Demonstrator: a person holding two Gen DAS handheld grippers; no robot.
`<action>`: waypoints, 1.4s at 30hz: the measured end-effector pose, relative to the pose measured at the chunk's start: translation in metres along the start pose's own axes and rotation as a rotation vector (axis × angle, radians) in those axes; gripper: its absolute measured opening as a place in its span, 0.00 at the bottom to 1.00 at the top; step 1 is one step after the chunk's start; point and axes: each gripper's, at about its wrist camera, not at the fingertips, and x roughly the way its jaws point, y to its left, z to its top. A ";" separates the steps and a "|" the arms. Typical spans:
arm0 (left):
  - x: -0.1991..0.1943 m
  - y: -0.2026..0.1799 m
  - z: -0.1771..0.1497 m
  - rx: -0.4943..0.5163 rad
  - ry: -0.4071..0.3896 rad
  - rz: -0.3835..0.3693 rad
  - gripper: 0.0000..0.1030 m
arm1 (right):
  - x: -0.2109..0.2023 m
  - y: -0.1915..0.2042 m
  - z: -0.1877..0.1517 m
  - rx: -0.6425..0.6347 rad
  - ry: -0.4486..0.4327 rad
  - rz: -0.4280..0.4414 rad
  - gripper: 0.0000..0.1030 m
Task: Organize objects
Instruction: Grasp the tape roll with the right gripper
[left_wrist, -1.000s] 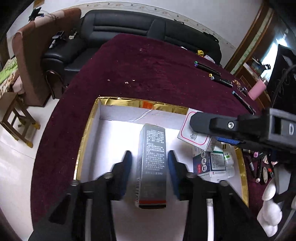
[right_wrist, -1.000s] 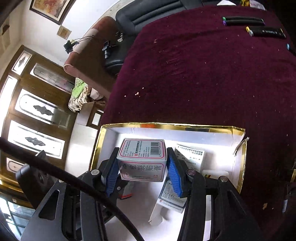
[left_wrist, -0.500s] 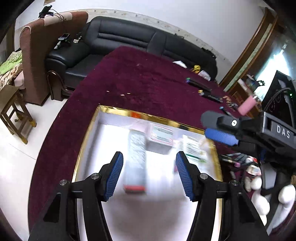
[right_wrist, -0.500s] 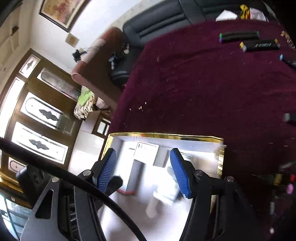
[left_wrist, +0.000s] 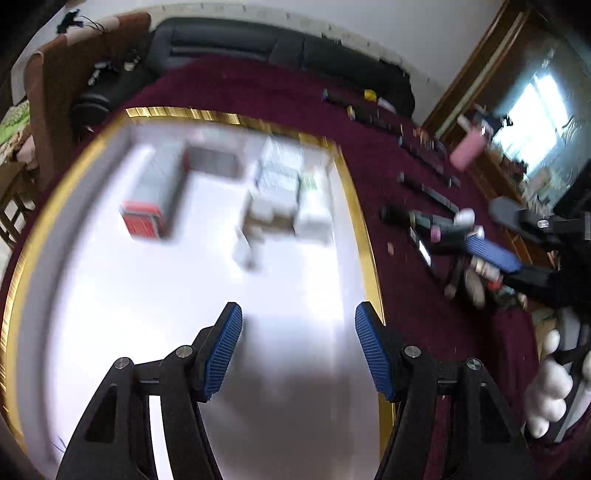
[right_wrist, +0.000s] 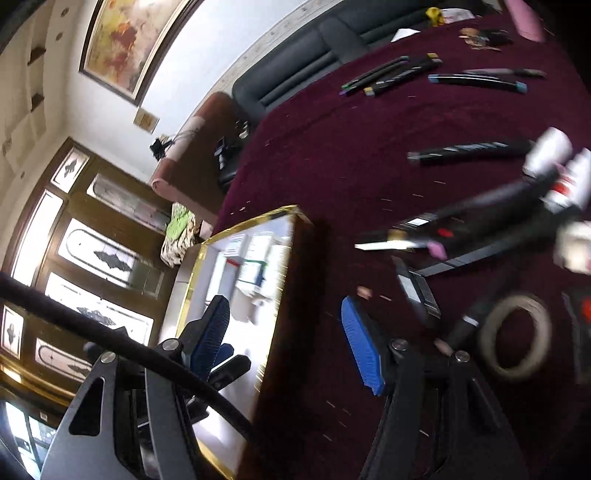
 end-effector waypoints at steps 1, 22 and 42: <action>0.003 -0.005 -0.006 0.005 0.017 -0.007 0.56 | -0.008 -0.007 -0.002 -0.007 -0.007 -0.018 0.61; -0.047 -0.103 -0.029 0.210 -0.141 -0.075 0.56 | -0.006 -0.069 -0.014 -0.245 -0.007 -0.640 0.15; 0.093 -0.233 0.013 0.655 0.113 0.011 0.32 | -0.084 -0.106 -0.069 -0.146 0.086 -0.456 0.08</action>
